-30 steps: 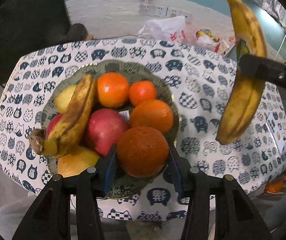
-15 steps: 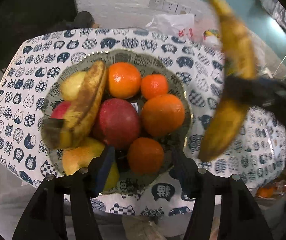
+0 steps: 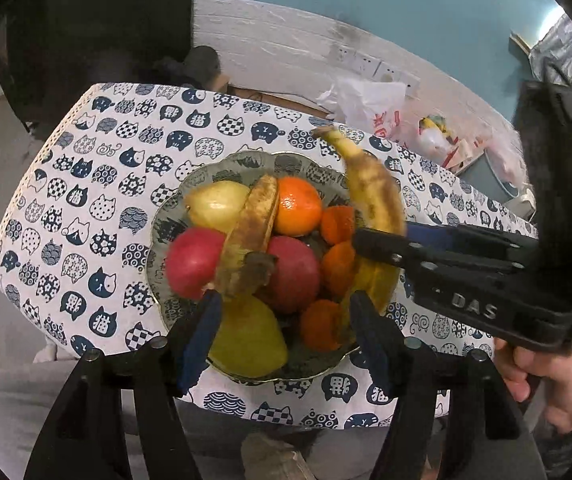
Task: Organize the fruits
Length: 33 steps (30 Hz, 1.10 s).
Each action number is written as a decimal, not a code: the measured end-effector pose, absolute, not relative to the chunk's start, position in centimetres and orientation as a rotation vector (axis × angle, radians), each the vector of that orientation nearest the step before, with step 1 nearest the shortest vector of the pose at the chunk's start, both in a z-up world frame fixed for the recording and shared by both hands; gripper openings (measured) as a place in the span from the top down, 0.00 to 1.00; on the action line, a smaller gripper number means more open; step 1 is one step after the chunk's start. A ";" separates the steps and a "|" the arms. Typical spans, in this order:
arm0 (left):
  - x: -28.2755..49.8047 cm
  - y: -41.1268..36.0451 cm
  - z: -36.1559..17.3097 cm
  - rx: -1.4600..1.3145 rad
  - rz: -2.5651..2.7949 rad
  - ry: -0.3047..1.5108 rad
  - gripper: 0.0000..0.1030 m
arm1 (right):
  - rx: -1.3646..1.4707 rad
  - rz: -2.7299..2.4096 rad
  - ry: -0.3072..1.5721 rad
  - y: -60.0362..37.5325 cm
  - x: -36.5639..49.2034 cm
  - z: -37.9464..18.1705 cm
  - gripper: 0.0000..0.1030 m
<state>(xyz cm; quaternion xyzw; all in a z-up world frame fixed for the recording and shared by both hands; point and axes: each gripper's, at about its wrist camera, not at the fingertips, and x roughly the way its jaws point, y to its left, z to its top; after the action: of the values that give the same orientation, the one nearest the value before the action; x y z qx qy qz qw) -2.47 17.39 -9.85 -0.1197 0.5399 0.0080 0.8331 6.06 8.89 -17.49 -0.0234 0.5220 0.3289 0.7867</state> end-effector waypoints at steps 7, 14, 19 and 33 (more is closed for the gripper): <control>-2.9 18.4 -10.2 -0.270 0.024 1.150 0.35 | -0.015 0.715 1.193 10.6 7.3 -19.4 0.65; -3.3 19.1 -10.4 -0.288 0.033 1.157 0.35 | 0.007 0.705 1.227 10.9 8.0 -20.3 0.58; -3.4 19.0 -9.8 -0.275 0.036 1.148 0.35 | 0.041 0.689 1.226 10.0 8.0 -19.6 0.42; -4.7 18.1 -4.1 -0.184 0.063 1.049 0.21 | -0.017 0.538 1.049 4.6 6.1 -11.7 0.27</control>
<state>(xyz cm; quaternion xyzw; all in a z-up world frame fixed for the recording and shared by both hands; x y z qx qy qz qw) -4.66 18.14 -4.08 -0.0879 0.4999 0.0299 0.8611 6.08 4.60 -11.70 -0.0082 0.4945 0.2538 0.8313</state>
